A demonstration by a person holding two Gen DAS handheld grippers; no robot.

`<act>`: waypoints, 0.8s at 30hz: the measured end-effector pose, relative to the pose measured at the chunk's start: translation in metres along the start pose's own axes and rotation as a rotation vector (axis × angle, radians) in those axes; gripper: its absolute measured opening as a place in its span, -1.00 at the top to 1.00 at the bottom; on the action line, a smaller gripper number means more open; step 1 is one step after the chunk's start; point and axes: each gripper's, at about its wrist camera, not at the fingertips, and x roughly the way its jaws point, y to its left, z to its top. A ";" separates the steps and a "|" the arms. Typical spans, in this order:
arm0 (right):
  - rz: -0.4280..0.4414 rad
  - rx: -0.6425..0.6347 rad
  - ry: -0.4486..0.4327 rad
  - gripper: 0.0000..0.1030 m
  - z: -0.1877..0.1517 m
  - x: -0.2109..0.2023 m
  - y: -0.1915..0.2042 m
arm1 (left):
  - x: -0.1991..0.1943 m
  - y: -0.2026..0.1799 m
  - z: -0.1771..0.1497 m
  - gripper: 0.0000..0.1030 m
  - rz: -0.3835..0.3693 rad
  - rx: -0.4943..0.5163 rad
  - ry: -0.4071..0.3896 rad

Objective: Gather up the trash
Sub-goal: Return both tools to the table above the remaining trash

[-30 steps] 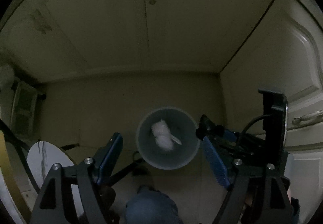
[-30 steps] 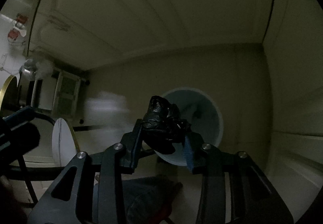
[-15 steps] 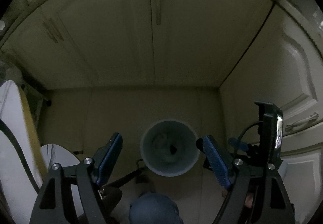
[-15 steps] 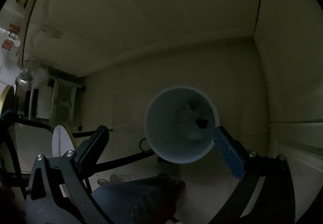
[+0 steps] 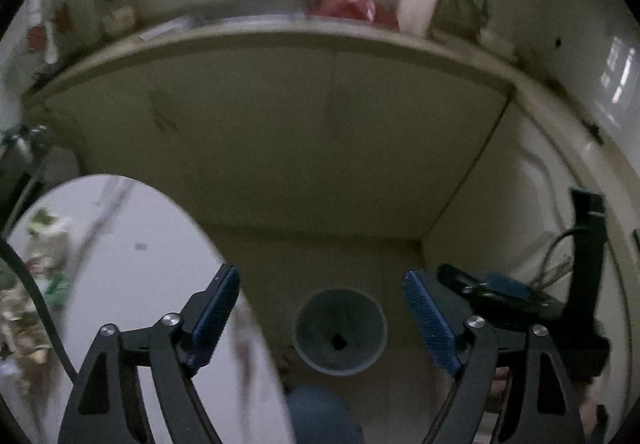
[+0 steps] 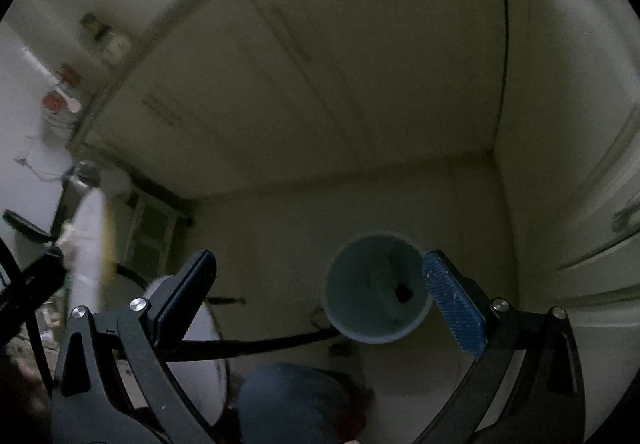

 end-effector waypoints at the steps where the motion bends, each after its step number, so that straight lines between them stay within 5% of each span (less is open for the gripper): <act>1: 0.007 -0.021 -0.029 -1.00 0.000 -0.015 0.013 | -0.015 0.001 0.000 -0.71 0.006 -0.007 -0.022; 11: 0.094 -0.225 -0.189 -1.00 -0.012 -0.111 0.132 | -0.156 0.078 -0.056 -0.90 0.106 -0.122 -0.265; 14: 0.126 -0.295 -0.227 -1.00 -0.021 -0.133 0.178 | -0.197 0.105 -0.082 -0.98 0.189 -0.162 -0.340; 24: 0.239 -0.521 -0.339 -1.00 -0.075 -0.184 0.310 | -0.284 0.143 -0.153 -0.98 0.359 -0.257 -0.449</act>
